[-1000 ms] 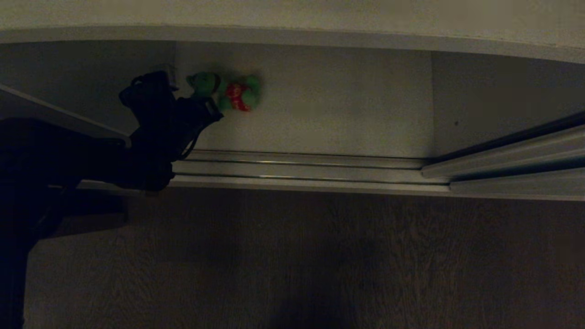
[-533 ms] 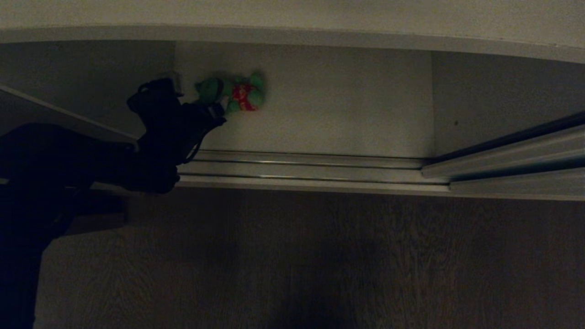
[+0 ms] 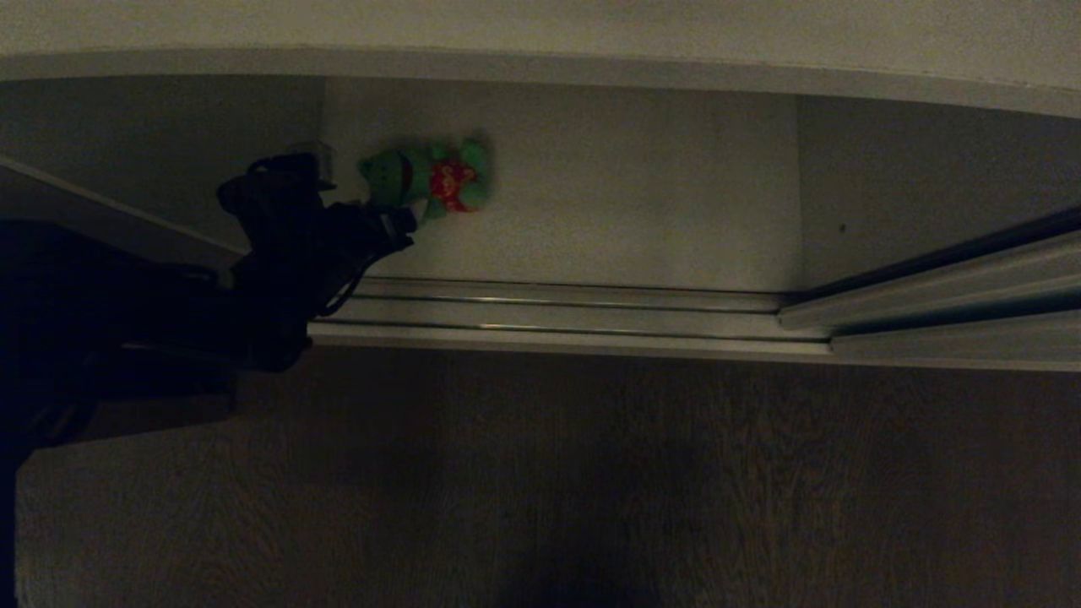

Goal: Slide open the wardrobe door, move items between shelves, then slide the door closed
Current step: Place the green doll on the lower shelf, then place the blue doll on the lower shelf

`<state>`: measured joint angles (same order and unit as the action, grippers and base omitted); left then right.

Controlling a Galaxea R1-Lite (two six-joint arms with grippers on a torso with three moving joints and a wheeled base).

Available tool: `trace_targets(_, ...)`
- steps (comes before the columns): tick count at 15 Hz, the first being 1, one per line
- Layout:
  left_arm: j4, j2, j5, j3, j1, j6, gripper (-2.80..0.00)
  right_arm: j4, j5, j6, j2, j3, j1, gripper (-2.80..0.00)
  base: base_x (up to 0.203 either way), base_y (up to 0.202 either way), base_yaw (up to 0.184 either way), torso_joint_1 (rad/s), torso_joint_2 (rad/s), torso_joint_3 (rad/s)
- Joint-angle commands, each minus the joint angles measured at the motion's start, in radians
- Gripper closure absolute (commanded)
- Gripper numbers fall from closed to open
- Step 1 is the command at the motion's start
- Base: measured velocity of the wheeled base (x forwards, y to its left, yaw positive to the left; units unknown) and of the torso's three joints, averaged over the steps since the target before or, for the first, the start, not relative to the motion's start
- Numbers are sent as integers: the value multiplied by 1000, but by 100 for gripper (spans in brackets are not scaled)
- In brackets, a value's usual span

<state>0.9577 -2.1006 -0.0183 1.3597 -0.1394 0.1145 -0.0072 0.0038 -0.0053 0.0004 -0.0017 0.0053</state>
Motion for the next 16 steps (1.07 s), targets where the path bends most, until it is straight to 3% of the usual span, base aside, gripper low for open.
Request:
trace_targets(1,2,45,0,-29,-1,1,-280,0,1,-1,0,2,-1,0,0,0,0,0,0,0)
trace_targets(2,-1,57,0,-47,-2,0,-280,0,1,-1,0,0,1,0,0,0,0,0,0,0)
trace_targets(3,-12,71,0,-70,-2,-1,0,0,1,-1,0,2,-1,0,0,0,0,0,0,0)
trace_targets(8,-201,288,-59,-262,-2,-33,0,0,1,-1,0,1,0,0,0,0,0,0,0,0)
trace_targets(16,-440,989,-62,-786,0,-96,0,0,1,-1,0,0,1,0,0,0,0,0,0,0)
